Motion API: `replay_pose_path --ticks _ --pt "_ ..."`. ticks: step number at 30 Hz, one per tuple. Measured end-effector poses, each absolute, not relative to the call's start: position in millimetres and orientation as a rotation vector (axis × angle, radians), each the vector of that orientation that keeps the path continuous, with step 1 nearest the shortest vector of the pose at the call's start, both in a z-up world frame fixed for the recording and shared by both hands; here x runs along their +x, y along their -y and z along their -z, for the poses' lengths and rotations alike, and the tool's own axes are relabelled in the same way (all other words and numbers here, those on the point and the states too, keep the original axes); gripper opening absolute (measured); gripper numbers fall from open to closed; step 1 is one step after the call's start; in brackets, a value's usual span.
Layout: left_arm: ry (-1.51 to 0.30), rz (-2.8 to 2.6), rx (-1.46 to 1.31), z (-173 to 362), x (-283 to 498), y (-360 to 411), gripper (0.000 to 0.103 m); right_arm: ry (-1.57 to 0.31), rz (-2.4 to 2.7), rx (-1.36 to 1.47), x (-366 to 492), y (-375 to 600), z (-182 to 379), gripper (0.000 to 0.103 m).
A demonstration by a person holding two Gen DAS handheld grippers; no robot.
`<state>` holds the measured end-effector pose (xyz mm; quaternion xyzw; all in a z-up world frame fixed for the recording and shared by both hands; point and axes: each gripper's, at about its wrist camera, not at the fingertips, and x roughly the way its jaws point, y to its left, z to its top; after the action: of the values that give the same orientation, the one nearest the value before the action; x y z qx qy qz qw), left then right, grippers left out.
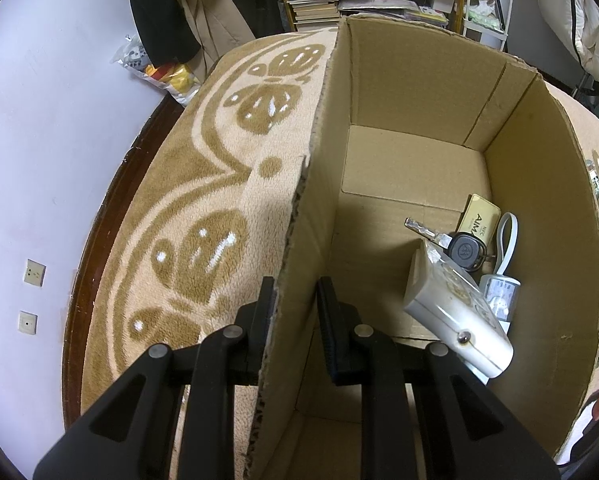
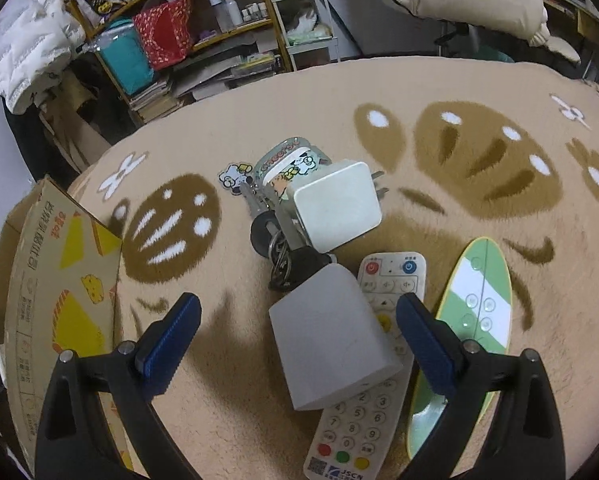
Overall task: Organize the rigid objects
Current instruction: 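Grasp the flat white square item with the right tool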
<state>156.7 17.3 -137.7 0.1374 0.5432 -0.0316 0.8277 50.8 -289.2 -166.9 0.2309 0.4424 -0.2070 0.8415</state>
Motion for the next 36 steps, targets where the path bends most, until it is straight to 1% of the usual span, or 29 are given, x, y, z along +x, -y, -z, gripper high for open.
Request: replay_pose_path --ticks 7,10,12,15,18,24,27,32,33,34,35,36 --pt "-1.150 0.067 0.291 136 157 -18 0.020 -0.977 0.411 0.467 58 280 170 0.103" --pt "-1.144 0.066 0.294 135 157 -18 0.020 -0.966 0.413 0.486 54 280 169 0.103" --pt "-1.144 0.065 0.296 135 156 -17 0.020 -0.963 0.420 0.493 54 280 169 0.101" --pt "-1.143 0.063 0.300 134 156 -16 0.020 -0.961 0.423 0.496 53 280 168 0.095" --pt "-1.141 0.062 0.307 134 156 -15 0.020 -0.967 0.413 0.505 54 280 170 0.092" --pt "-1.139 0.060 0.315 134 156 -13 0.020 -1.014 0.414 0.418 60 268 175 0.091" --pt "-1.139 0.061 0.313 134 155 -13 0.020 -1.039 0.420 0.363 62 263 177 0.087" --pt "-1.138 0.062 0.319 133 155 -13 0.020 -1.053 0.431 0.290 63 255 179 0.085" --pt "-1.134 0.058 0.331 134 154 -12 0.020 -1.057 0.439 0.273 64 253 180 0.083" --pt "-1.131 0.054 0.346 134 154 -10 0.020 -1.064 0.453 0.244 65 249 181 0.078" --pt "-1.125 0.052 0.361 134 153 -9 0.021 -1.075 0.472 0.204 67 245 182 0.075" --pt "-1.122 0.050 0.367 135 152 -8 0.021 -1.078 0.485 0.177 68 243 182 0.069"
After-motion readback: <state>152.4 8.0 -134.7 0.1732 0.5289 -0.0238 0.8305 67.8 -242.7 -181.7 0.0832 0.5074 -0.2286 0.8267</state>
